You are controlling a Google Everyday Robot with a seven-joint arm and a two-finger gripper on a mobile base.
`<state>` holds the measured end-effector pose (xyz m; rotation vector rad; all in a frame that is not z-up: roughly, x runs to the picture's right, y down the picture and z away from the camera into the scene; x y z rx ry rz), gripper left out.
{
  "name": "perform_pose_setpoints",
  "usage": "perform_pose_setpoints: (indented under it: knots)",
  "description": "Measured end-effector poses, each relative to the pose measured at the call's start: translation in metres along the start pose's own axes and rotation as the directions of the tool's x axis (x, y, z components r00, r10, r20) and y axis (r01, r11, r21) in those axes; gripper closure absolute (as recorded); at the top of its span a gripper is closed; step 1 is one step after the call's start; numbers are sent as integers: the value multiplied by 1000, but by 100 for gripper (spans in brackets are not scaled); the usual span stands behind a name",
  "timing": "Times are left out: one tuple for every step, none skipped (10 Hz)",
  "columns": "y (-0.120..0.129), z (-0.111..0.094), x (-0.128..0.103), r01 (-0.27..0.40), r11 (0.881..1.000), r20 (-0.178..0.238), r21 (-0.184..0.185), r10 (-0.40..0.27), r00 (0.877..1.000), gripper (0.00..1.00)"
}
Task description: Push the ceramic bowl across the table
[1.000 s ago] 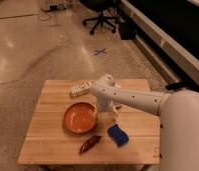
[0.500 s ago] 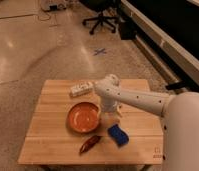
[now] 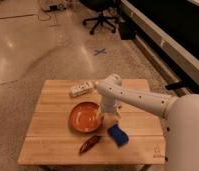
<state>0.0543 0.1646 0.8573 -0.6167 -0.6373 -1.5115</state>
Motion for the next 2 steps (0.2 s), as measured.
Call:
perform_pose_setpoints:
  knots:
    - [1, 0, 0, -2, 1000, 0, 0, 2, 1000, 20]
    - [2, 0, 0, -4, 1000, 0, 0, 4, 1000, 20]
